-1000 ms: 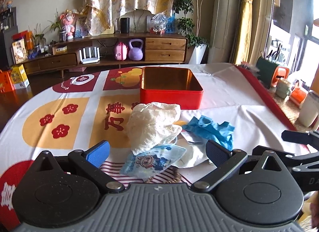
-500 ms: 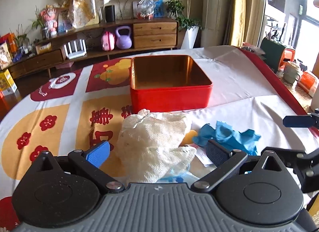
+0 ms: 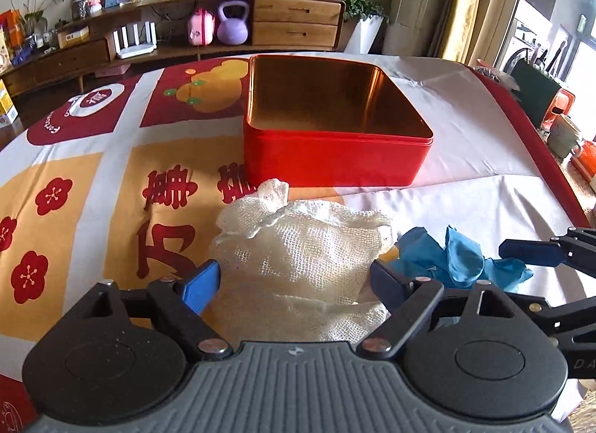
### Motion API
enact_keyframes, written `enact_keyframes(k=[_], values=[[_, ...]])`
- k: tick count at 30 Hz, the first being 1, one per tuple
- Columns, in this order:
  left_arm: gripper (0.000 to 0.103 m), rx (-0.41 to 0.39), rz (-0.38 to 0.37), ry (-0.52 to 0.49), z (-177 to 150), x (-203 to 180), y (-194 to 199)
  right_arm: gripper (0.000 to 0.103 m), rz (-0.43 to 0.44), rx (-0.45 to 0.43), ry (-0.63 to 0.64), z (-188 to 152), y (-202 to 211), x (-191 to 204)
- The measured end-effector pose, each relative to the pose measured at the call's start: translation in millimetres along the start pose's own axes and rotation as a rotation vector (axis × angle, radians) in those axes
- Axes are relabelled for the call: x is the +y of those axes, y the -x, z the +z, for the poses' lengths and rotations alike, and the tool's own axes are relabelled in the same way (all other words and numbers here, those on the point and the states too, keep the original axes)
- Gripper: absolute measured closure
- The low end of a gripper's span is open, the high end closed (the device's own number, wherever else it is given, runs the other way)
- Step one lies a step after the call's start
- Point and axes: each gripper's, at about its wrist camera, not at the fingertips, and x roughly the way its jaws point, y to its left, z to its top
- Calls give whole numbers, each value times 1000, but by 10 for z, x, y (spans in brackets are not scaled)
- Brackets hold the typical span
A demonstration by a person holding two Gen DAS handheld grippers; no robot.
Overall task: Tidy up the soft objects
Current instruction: 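Grasp the white mesh cloth with the left gripper while the right gripper grasps the blue gloves, then carry the mesh cloth and blue gloves into the red tin with both grippers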
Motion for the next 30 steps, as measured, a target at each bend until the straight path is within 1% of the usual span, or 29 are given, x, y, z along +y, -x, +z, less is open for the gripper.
enact_keyframes(k=[1, 2, 3, 4, 6, 7, 8, 9, 10, 13, 15, 16, 17, 22, 30], values=[[20, -3, -3, 5, -2, 6, -2, 54, 2, -1, -3, -4, 1, -1], [33, -3, -9, 10, 0, 10, -4, 57, 2, -2, -4, -7, 7, -3], [39, 1, -12, 16, 2, 17, -7, 61, 2, -4, -3, -10, 10, -4], [44, 5, -10, 24, 5, 29, -7, 63, 1, -4, -3, -15, 12, -2], [45, -2, -4, 40, 3, 58, 8, 72, -1, -3, -7, -13, 17, -15], [50, -3, -3, 49, -1, 70, 18, 75, -2, -5, -11, -14, 22, -20], [59, -2, -2, 55, 3, 86, 24, 79, -2, -9, -16, -15, 32, -32], [63, 0, 3, 58, 6, 101, 27, 82, 0, -10, -20, -13, 35, -31], [67, 2, 10, 60, 6, 106, 32, 83, 0, -10, -22, -13, 38, -35], [71, -8, 16, 61, 3, 125, 63, 92, -11, -10, -14, -24, 36, -33], [76, -16, 27, 56, 5, 125, 84, 98, -17, -12, -16, -24, 43, -34], [80, -17, 31, 55, 8, 129, 93, 99, -17, -18, -20, -26, 56, -50], [82, -17, 34, 56, 10, 136, 103, 100, -16, -23, -22, -19, 77, -61], [82, -32, 67, 48, 34, 187, 187, 102, -6, -58, -16, 40, 218, -60], [86, -58, 63, 38, 91, 266, 367, 102, 10, -94, -29, 157, 399, -93]])
